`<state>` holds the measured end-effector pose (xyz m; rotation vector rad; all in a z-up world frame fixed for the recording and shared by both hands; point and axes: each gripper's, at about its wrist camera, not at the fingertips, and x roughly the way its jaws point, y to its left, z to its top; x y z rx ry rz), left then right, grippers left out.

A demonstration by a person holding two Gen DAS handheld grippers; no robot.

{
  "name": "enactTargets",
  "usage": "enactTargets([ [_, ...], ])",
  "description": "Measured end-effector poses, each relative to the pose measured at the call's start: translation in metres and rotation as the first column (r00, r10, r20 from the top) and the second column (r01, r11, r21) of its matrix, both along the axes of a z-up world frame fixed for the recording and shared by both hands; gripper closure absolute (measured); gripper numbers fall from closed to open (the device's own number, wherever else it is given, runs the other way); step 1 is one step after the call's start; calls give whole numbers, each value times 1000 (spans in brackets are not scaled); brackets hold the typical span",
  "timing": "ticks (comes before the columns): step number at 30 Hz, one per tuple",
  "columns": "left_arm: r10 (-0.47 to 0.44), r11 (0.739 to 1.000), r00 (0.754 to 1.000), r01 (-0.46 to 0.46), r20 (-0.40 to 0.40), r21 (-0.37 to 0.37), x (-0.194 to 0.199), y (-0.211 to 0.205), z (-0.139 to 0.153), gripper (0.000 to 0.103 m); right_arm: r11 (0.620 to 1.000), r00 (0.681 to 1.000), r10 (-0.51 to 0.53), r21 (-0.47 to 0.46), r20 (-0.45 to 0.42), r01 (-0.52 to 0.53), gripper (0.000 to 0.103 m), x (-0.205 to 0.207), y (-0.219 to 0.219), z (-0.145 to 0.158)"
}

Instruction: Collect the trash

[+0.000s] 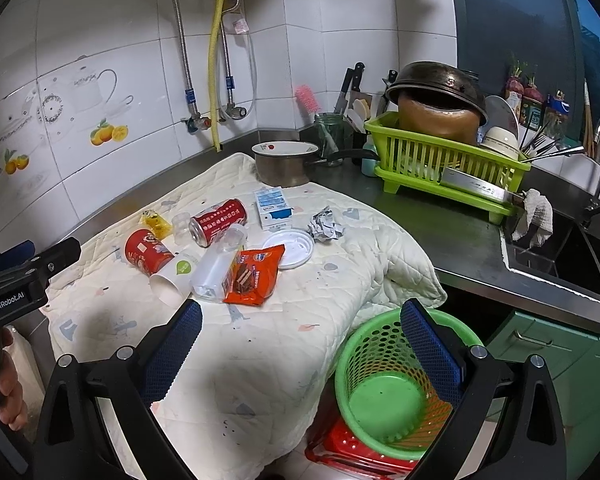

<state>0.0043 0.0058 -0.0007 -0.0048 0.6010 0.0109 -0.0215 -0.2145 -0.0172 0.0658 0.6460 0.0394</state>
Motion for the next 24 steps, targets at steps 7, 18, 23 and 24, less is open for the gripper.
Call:
enactTargets([
  [7, 3, 1000, 1000, -3, -5, -2, 2, 2, 0, 5, 1000, 1000, 10, 4, -4, -10, 7, 2, 1, -2],
  [18, 17, 1000, 1000, -17, -14, -2, 5, 8, -3, 5, 999, 999, 36, 11, -12, -36, 7, 6, 6, -5],
  [23, 27, 1000, 999, -27, -17, -7, 6, 12, -5, 5, 999, 999, 46, 15, -16, -46, 7, 9, 7, -9],
  [24, 29, 1000, 999, -29, -18, -8, 7, 13, -6, 5, 999, 999, 50, 18, -19, -50, 7, 11, 7, -10],
])
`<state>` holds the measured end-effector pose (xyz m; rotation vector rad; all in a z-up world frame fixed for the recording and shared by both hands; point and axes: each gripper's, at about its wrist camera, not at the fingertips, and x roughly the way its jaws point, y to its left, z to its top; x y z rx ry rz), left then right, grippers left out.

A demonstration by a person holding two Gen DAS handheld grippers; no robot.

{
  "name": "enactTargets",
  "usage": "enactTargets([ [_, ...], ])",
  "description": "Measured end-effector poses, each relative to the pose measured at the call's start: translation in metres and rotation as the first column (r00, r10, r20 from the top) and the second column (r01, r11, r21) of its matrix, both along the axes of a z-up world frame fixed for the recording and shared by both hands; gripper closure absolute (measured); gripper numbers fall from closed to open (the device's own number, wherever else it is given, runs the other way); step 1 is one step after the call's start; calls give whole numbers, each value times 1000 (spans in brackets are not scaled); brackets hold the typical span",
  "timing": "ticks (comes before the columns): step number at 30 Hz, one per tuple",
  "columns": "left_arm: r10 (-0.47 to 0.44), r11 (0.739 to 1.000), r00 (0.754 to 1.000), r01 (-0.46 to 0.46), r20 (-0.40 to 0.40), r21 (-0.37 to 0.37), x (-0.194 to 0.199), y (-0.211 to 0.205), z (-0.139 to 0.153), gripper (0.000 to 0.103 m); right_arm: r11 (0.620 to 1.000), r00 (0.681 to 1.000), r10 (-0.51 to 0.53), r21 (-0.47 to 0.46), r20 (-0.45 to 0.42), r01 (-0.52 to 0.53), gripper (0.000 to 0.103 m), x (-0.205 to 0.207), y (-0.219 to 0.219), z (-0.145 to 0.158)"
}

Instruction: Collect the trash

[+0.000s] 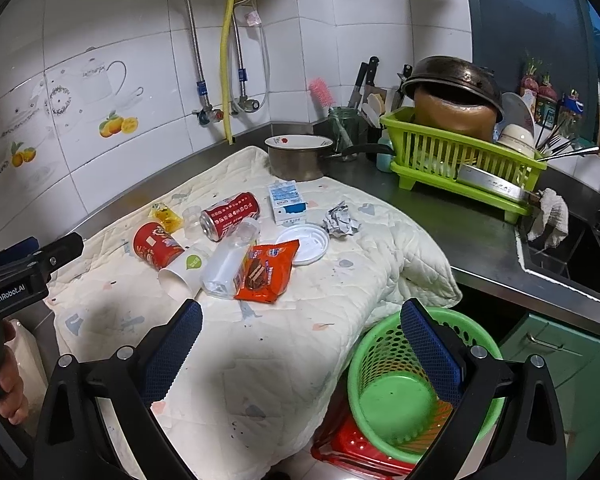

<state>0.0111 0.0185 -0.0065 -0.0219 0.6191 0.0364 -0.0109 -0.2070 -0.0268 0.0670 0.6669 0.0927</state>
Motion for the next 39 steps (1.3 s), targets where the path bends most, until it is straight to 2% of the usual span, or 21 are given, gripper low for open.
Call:
enactTargets([
  [15, 16, 1000, 1000, -16, -21, 10, 11, 10, -10, 5, 997, 996, 72, 41, -46, -70, 9, 40, 4, -28],
  [18, 26, 1000, 999, -26, -31, 4, 17, 15, -13, 5, 993, 993, 101, 61, -64, -97, 17, 55, 8, -38],
  [26, 58, 998, 997, -58, -44, -3, 28, 34, -20, 7, 984, 980, 158, 103, -125, -145, 26, 100, 22, -68],
  [36, 97, 995, 992, -98, -76, -14, 41, 56, -33, 12, 975, 964, 163, 182, -208, -126, 37, 154, 24, -107],
  [39, 106, 994, 991, -107, -87, -17, 45, 61, -36, 15, 967, 962, 153, 234, -224, -99, 40, 169, 20, -117],
])
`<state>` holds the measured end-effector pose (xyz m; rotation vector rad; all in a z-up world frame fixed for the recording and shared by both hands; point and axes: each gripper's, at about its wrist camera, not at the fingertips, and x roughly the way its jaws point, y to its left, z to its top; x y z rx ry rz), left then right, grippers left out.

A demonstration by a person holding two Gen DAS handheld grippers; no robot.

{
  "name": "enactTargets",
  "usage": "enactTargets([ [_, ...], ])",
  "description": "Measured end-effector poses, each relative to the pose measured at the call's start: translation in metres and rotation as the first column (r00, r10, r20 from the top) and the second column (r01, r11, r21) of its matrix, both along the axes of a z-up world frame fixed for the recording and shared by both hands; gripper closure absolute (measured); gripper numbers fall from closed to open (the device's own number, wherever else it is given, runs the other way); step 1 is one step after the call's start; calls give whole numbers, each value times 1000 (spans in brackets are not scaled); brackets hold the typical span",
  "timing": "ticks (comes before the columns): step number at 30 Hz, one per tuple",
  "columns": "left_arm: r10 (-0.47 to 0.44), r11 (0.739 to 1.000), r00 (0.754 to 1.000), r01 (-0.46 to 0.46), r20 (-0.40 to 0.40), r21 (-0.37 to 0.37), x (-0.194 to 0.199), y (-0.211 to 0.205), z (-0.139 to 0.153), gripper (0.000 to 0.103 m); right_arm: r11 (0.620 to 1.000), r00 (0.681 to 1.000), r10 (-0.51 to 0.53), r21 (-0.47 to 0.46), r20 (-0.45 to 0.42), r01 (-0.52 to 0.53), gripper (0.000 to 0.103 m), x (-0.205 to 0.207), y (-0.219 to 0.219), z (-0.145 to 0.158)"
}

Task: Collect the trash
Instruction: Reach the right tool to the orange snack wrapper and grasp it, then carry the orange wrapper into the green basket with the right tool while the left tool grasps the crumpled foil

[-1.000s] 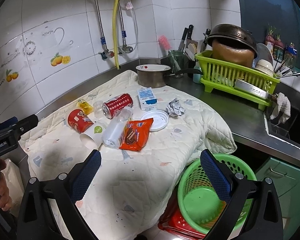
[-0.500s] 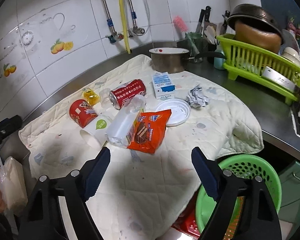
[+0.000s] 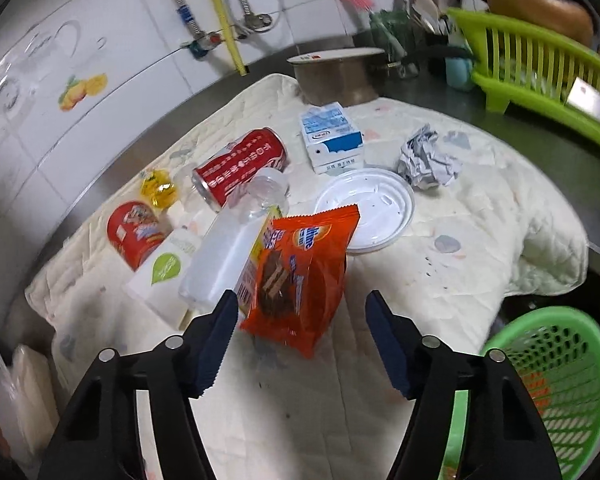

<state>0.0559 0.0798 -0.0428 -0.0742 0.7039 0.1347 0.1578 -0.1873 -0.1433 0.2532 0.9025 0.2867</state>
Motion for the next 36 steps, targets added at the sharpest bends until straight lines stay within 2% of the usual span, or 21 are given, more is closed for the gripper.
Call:
enactTargets([
  [2, 7, 1000, 1000, -7, -9, -5, 2, 3, -2, 16, 999, 1000, -13, 37, -26, 14, 47, 8, -3, -6],
  [6, 18, 1000, 1000, -18, -20, -9, 6, 8, -6, 17, 995, 997, -32, 92, -66, 38, 50, 23, -8, -18],
  [12, -8, 1000, 1000, 7, -30, -14, 12, 5, -9, 26, 988, 995, -28, 145, -100, 43, 57, 35, -11, -32],
  [14, -24, 1000, 999, 23, -29, -14, 14, 1, -8, 28, 987, 994, -19, 158, -104, 36, 68, 36, -11, -34],
  [15, -34, 999, 999, 34, -29, -16, 15, -1, -8, 31, 985, 994, -14, 172, -106, 32, 68, 35, -12, -35],
  [17, -53, 998, 998, 52, -31, -24, 19, -5, -8, 33, 983, 994, -17, 181, -108, 36, 78, 34, -14, -37],
  [20, -88, 995, 995, 87, -39, -48, 26, -13, -8, 40, 976, 994, -19, 212, -108, 41, 88, 30, -19, -36],
  [25, -165, 984, 985, 162, -38, -69, 39, -33, -5, 45, 977, 998, -19, 213, -61, 32, 99, 14, -23, -21],
  [29, -227, 973, 973, 225, -34, -53, 50, -57, -4, 47, 980, 999, -36, 196, -17, 39, 100, -1, -32, -7],
  [36, -370, 927, 929, 367, -30, -82, 80, -115, -2, 48, 989, 995, -79, 129, 54, 71, 100, -38, -59, 17],
])
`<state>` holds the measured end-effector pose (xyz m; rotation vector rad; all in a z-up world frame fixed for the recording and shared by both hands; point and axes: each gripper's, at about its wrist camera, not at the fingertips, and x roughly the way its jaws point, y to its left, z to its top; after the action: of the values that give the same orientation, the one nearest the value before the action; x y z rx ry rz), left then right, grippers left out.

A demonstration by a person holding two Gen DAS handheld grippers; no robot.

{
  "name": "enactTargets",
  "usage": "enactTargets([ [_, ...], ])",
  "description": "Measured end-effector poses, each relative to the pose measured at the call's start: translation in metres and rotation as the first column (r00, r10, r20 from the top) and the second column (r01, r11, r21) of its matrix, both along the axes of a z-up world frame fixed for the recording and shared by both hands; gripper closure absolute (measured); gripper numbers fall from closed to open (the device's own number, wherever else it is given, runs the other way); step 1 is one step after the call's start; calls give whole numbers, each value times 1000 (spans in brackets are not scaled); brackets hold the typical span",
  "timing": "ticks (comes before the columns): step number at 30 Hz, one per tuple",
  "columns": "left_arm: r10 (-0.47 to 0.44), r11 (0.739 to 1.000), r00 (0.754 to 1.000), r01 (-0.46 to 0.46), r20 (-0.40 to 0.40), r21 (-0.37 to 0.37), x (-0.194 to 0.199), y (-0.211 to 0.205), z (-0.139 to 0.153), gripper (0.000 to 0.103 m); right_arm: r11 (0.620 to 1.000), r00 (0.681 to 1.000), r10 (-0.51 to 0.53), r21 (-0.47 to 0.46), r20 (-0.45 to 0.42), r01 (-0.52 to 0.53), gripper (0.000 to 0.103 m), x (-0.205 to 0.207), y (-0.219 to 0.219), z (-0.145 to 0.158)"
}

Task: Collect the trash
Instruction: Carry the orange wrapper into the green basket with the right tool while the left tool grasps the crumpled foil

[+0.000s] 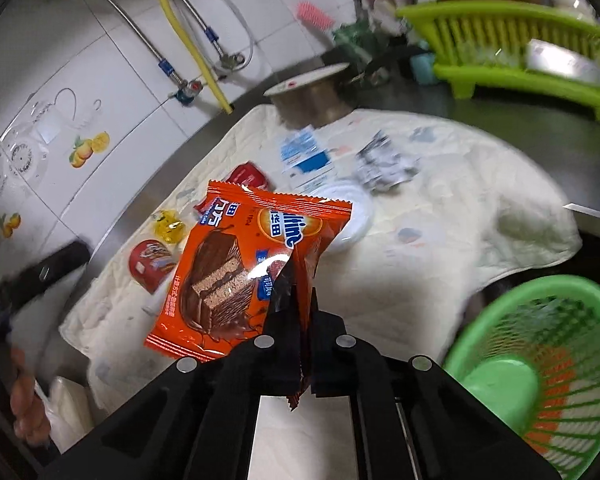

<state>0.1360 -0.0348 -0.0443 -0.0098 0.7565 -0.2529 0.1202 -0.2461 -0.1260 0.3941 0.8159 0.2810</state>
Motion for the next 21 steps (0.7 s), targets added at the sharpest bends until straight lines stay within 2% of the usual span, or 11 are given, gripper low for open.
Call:
enactTargets([
  [4, -69, 998, 998, 69, -2, -13, 22, -36, -2, 47, 997, 999, -45, -60, 29, 47, 100, -27, -24, 10],
  [10, -136, 988, 988, 131, -67, -76, 69, -82, -17, 47, 980, 993, -108, -162, 50, 115, 100, -62, -53, 14],
  [21, -163, 982, 961, 136, -225, -130, 163, -138, -74, 45, 935, 971, -238, -272, 3, 230, 100, -104, -106, -6],
])
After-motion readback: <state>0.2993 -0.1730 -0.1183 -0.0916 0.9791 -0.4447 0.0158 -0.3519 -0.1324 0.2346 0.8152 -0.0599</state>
